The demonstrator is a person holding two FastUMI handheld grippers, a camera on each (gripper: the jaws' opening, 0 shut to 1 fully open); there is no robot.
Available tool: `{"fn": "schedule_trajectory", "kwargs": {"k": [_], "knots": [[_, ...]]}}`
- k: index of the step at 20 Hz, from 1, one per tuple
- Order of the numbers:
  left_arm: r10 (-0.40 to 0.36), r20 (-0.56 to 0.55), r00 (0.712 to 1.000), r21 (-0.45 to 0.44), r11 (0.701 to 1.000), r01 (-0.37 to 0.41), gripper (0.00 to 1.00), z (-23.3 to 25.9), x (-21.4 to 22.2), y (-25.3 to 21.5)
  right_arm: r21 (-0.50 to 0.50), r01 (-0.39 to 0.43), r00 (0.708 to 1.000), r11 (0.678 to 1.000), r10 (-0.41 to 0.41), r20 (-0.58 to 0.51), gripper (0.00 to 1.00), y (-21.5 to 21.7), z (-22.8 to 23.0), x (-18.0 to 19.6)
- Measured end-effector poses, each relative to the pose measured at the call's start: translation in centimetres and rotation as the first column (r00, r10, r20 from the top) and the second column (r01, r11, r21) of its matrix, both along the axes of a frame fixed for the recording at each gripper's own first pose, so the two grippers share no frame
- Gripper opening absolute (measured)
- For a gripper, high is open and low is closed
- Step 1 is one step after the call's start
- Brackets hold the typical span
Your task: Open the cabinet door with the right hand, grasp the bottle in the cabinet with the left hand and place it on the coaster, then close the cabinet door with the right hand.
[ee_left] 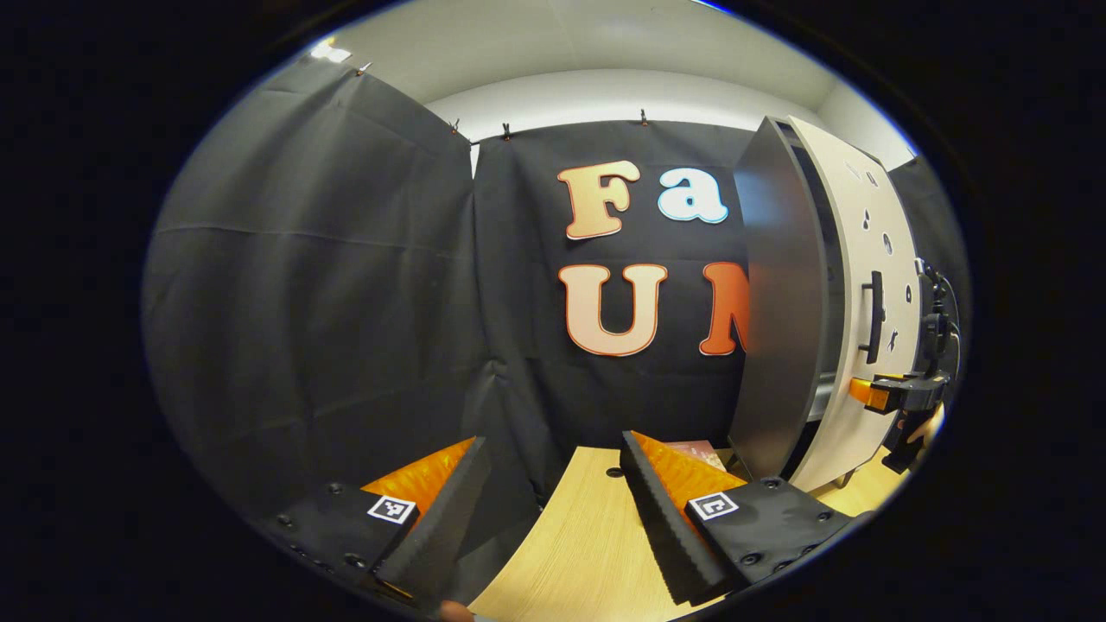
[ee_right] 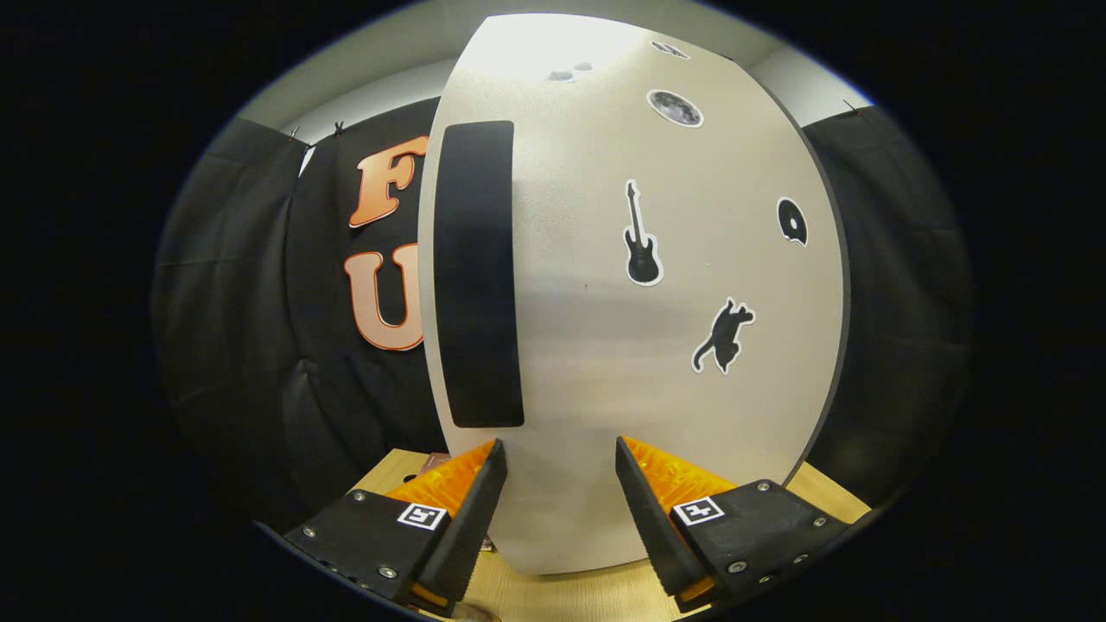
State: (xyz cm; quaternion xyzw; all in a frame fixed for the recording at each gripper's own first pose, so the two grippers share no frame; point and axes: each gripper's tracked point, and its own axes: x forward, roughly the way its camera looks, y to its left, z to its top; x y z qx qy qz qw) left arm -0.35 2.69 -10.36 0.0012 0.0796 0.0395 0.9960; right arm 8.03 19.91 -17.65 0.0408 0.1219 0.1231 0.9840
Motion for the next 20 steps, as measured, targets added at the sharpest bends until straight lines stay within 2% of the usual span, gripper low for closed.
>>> {"fn": "schedule_trajectory", "kwargs": {"k": [4,13,20], "knots": [[0.011,0.000,1.000,0.007,1.000,-0.011,0.98,0.2,0.1,0.6,0.017,0.000,1.000,1.000,0.000,-0.015,0.81,0.4,0.1,0.1],[0.015,-0.010,1.000,0.020,1.000,-0.014,0.98,0.2,0.5,0.7,-0.042,0.008,1.000,0.999,-0.008,-0.002,0.80,0.1,-0.1,1.0],[0.011,0.018,1.000,0.034,0.999,-0.011,0.98,2.2,0.8,1.0,-0.061,0.005,1.000,0.998,-0.007,-0.022,0.81,-0.3,-0.2,1.1]]}}
